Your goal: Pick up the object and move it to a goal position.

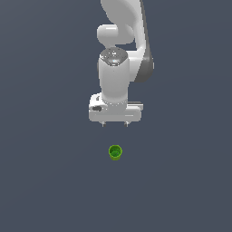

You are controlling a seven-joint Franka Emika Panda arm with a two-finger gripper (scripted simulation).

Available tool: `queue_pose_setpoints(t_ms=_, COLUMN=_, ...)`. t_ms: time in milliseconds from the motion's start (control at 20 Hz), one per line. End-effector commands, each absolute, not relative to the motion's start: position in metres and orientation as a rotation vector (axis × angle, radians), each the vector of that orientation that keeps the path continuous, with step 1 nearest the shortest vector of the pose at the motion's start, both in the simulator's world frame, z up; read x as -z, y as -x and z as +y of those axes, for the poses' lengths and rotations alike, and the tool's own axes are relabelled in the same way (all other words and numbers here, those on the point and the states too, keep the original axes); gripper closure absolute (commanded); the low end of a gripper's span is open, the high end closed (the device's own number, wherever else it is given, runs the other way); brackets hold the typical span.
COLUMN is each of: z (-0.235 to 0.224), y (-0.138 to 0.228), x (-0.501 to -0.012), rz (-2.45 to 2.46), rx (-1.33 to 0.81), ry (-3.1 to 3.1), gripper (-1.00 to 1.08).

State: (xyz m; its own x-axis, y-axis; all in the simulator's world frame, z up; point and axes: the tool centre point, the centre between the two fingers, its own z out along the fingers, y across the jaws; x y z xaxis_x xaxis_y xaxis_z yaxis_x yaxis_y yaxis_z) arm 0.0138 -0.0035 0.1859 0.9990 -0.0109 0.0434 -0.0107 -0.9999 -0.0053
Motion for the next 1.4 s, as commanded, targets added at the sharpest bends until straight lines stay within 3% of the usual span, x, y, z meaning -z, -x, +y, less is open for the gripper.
queue_pose_setpoints(t_ms=0, z=-0.004, y=-0.014, x=-0.186, rz=0.017, rx=0.068, ry=3.136, gripper=-0.92)
queue_pose_setpoints(t_ms=800, z=0.01, y=-0.016, x=-0.184, rz=-0.042, rx=0.072, ry=3.124, gripper=-0.92)
queue_pose_setpoints(t_ms=1350, z=0.006, y=-0.045, x=-0.15, rz=-0.287, rx=0.043, ry=3.126, gripper=-0.92)
